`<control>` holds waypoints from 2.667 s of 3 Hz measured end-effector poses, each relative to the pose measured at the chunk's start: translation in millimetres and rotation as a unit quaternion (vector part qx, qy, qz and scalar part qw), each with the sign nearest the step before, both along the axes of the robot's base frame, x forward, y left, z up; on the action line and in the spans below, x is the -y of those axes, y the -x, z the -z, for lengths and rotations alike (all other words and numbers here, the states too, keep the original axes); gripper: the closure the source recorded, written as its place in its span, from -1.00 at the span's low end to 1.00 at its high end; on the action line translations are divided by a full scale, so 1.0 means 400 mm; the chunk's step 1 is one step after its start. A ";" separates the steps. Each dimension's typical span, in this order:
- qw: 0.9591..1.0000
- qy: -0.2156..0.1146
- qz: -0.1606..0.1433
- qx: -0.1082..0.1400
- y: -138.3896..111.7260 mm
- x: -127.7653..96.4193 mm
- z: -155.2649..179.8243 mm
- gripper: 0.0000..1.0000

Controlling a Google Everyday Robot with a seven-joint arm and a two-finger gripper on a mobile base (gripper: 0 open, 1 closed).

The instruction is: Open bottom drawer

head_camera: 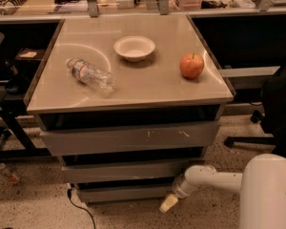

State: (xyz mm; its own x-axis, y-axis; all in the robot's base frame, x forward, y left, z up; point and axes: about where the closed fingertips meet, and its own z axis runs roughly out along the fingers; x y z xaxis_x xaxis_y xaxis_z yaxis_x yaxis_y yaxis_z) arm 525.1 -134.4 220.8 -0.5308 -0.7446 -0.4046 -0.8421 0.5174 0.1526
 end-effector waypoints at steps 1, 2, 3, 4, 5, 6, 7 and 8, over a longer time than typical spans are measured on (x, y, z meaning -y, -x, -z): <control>1.000 0.000 -0.005 -0.010 -0.008 -0.008 0.035 -1.00; 0.999 0.005 -0.011 -0.029 -0.003 -0.008 0.081 -1.00; 0.999 0.013 -0.014 -0.039 0.003 -0.007 0.091 -1.00; 0.997 0.032 -0.011 -0.071 0.042 -0.006 0.089 -1.00; 0.994 0.047 -0.005 -0.101 0.101 0.003 0.056 -1.00; 0.989 0.064 0.011 -0.134 0.225 0.035 -0.015 -1.00; 0.988 0.065 0.010 -0.138 0.239 0.035 -0.017 -1.00; 0.991 0.055 -0.004 -0.121 0.192 0.011 -0.012 -1.00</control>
Offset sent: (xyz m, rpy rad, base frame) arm 0.0023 0.0002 -0.0514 -0.0237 0.0994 0.0319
